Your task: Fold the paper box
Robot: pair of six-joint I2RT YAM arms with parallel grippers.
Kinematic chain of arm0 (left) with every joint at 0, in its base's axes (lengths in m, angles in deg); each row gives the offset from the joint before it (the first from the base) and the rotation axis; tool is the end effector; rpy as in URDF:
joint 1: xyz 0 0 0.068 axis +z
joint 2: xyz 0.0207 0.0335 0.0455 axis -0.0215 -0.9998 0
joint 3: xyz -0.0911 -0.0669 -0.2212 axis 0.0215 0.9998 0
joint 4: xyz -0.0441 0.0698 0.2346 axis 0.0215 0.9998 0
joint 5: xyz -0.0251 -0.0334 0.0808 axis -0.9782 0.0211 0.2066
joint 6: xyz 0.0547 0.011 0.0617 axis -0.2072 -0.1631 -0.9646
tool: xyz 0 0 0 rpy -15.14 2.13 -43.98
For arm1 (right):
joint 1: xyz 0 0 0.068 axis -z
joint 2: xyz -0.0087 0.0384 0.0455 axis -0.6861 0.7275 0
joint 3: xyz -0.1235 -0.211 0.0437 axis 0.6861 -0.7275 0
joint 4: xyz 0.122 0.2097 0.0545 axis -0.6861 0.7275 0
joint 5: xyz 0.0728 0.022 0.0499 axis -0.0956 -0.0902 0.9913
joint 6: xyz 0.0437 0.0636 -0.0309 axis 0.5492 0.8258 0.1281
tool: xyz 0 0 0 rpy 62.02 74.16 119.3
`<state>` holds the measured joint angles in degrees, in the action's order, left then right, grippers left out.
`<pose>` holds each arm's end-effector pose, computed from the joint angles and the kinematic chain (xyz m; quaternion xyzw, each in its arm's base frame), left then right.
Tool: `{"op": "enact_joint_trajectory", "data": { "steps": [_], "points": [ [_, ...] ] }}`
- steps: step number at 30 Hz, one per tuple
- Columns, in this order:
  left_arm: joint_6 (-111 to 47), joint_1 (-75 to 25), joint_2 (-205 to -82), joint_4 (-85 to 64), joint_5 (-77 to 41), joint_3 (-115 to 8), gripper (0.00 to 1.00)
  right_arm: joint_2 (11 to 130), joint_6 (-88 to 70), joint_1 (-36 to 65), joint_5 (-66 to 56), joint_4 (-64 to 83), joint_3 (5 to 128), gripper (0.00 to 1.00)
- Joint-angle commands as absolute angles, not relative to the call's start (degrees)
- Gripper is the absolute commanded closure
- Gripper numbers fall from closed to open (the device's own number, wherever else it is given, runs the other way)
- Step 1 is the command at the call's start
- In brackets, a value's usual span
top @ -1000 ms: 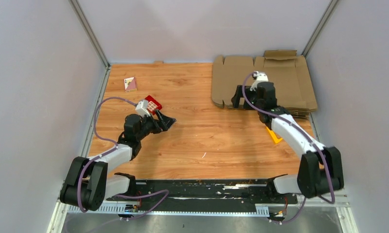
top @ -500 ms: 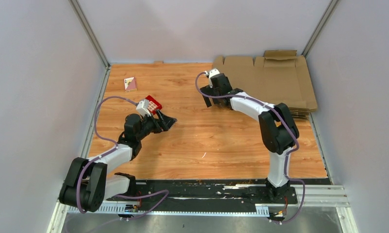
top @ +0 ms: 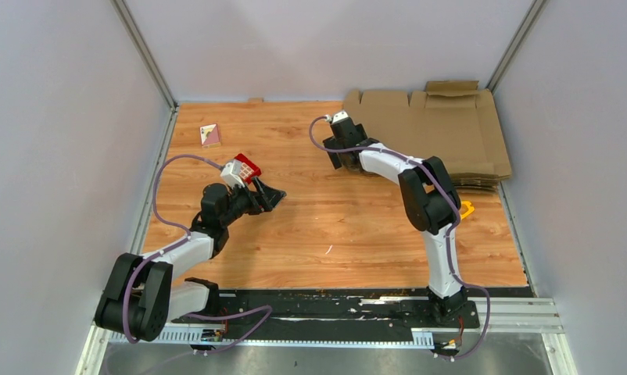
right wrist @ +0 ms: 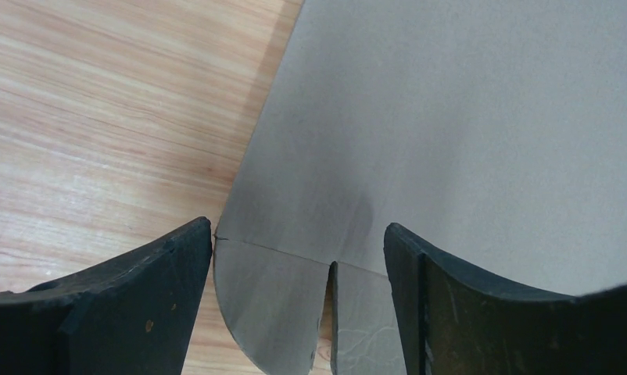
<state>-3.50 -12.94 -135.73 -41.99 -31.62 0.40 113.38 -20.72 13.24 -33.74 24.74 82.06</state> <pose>0.2465 -0.0903 0.1578 -0.0634 0.7901 -0.4043 0.4564 0.4233 0.2155 0.1309 -0.2159 0.8964 -0.0890 0.3768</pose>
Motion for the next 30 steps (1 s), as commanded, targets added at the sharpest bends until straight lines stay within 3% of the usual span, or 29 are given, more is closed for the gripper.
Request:
{"op": "enact_joint_trajectory", "data": {
  "steps": [1,5,13,19,25,30],
  "points": [
    [-4.77,-13.18,-135.27,-42.64,-31.27,-1.09,0.06,113.39,-19.08,13.65,-37.85,24.96,84.19,0.22],
    [-4.88,-13.18,-135.11,-42.22,-31.11,-1.23,0.06,112.12,-18.56,13.97,-39.90,24.81,83.30,0.27],
    [-5.15,-13.18,-134.86,-41.89,-31.00,-1.27,0.06,107.49,-16.29,16.05,-35.55,23.77,79.70,0.25],
    [-5.15,-13.18,-135.01,-41.81,-31.18,-1.37,0.06,106.15,-13.86,17.62,-30.51,24.26,78.76,0.10],
    [-5.24,-13.17,-135.10,-41.60,-31.27,-1.53,0.06,105.46,-13.49,18.19,-28.74,24.82,78.85,0.08],
    [-5.24,-13.19,-135.41,-41.66,-31.52,-1.70,0.06,105.97,-13.82,18.50,-29.07,25.93,79.26,0.00]
  ]
}}
